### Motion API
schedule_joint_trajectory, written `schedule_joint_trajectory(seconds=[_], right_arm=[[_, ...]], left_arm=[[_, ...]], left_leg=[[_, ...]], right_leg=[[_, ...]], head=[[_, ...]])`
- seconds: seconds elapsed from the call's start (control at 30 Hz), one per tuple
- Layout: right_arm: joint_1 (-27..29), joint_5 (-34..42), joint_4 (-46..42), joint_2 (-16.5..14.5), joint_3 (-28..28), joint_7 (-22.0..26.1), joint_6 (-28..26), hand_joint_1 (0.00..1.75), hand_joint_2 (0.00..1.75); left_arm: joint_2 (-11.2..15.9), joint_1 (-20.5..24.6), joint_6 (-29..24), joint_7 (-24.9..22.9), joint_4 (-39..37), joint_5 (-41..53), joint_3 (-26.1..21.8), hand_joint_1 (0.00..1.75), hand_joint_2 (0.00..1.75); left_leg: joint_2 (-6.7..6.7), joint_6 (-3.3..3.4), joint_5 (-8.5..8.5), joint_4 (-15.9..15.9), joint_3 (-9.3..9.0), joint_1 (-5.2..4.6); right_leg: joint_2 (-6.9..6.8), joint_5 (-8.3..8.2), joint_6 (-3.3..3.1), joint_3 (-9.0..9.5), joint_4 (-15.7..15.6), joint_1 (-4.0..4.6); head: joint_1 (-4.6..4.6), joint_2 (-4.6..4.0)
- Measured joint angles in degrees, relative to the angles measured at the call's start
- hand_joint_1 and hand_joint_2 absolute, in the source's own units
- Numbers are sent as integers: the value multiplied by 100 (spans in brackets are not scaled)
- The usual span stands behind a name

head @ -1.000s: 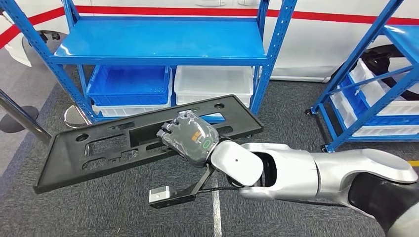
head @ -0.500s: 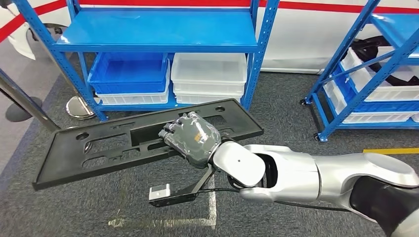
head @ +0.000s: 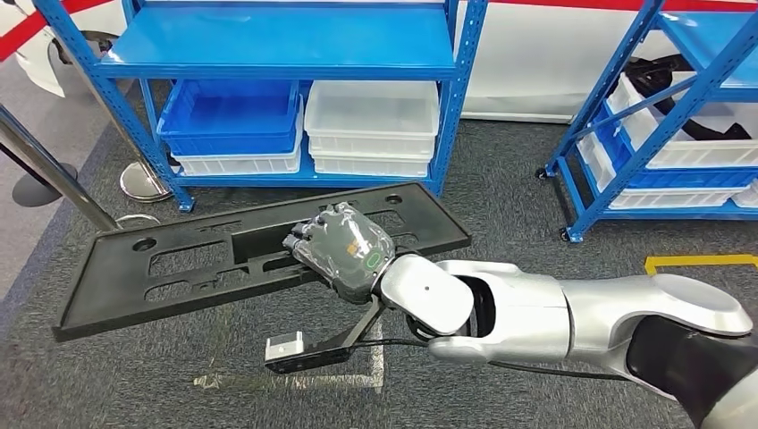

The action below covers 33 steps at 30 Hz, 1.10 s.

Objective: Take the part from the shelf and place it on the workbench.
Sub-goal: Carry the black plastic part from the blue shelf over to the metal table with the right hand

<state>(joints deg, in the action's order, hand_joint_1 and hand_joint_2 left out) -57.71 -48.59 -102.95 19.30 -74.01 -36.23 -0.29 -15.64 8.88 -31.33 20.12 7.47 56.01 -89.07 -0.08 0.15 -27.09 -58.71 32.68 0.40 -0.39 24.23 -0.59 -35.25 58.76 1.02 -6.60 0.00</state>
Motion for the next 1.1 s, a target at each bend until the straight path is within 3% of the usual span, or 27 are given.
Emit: schedule_joint_trajectory(seconds=[0.07, 0.1, 0.2, 0.23, 0.27, 0.3, 0.37, 0.43, 0.47, 0.57, 0.63, 0.77, 1.1], right_arm=[[-2, -1, 5, 0, 0, 24, -37, 175, 175], [-4, -4, 6, 0, 0, 33, -63, 175, 175], [16, -23, 18, 0, -2, 47, -123, 175, 175], [30, -28, 23, 0, -5, 50, -127, 175, 175], [41, -30, 27, 0, -10, 54, -129, 175, 175], [47, -32, 28, 0, -14, 57, -133, 175, 175], [46, -40, 29, 0, -16, 61, -144, 175, 175], [42, -76, 30, 0, -15, 56, -172, 175, 175], [43, -117, 31, 0, -15, 42, -184, 175, 175], [53, -347, 45, 0, -15, 65, -209, 175, 175], [51, -459, 60, 1, -16, 166, -219, 175, 175], [52, -240, 69, 7, -15, 231, -194, 175, 175], [13, 496, 73, 27, -19, 191, 16, 175, 175]], left_arm=[[-5, 0, -4, 7, 0, -18, 0, 0, 175], [-8, -1, -7, 11, 0, -25, 0, 0, 175], [-14, -4, -12, 17, 1, -42, 0, 0, 175], [-15, -7, -12, 19, 1, -50, 0, 0, 175], [-16, -12, -12, 20, 0, -57, -1, 0, 175], [-16, -15, -12, 22, -1, -62, -1, 0, 175], [-19, -16, -12, 27, -1, -69, -2, 0, 175], [-19, -11, -13, 33, 0, -77, -2, 0, 175], [-18, -9, -15, 34, 1, -80, -2, 0, 175], [-16, -13, -23, 36, -1, -82, -2, 0, 175], [-16, -19, -25, 36, -1, -80, -2, 0, 175], [-16, -24, -34, 36, -1, -81, -2, 0, 175], [-16, -27, -64, 38, -2, -130, -3, 0, 175]], left_leg=[[4, 73, 51, 66, -6, 29], [11, 114, 84, 99, -5, 51], [26, 159, 145, 109, 60, 64], [26, 152, 160, 104, 84, 70], [26, 142, 172, 97, 103, 79], [24, 131, 181, 86, 116, 90], [17, 93, 188, 60, 133, 106], [12, 22, 195, 30, 172, 95], [8, 30, 196, 26, 195, 86], [18, 76, 217, 43, 210, 82], [23, 12, 249, 78, 192, 87], [20, -48, 282, 116, 181, 94], [22, -70, 287, 121, 181, 97]], right_leg=[[11, 65, 64, -50, 82, -8], [22, 191, 101, -125, 255, -18], [35, 732, 211, -558, 1299, -110], [33, 797, 237, -641, 1530, -140], [32, 751, 257, -616, 1541, -166], [30, 615, 271, -478, 1329, -188], [30, 299, 273, -24, 552, -206], [37, 183, 241, 244, 23, -184], [43, 197, 228, 261, -47, -175], [62, 171, 211, 240, -71, -169], [65, 163, 195, 237, -72, -160], [63, 155, 181, 233, -72, -155], [61, 127, 168, 271, -126, -133]], head=[[-7, 0], [-15, 0], [-33, 0], [-33, 0], [-32, 0], [-32, 0], [-32, 0], [-28, 0], [-23, 0], [-20, 0], [-20, 0], [-21, 0], [-24, 0]])
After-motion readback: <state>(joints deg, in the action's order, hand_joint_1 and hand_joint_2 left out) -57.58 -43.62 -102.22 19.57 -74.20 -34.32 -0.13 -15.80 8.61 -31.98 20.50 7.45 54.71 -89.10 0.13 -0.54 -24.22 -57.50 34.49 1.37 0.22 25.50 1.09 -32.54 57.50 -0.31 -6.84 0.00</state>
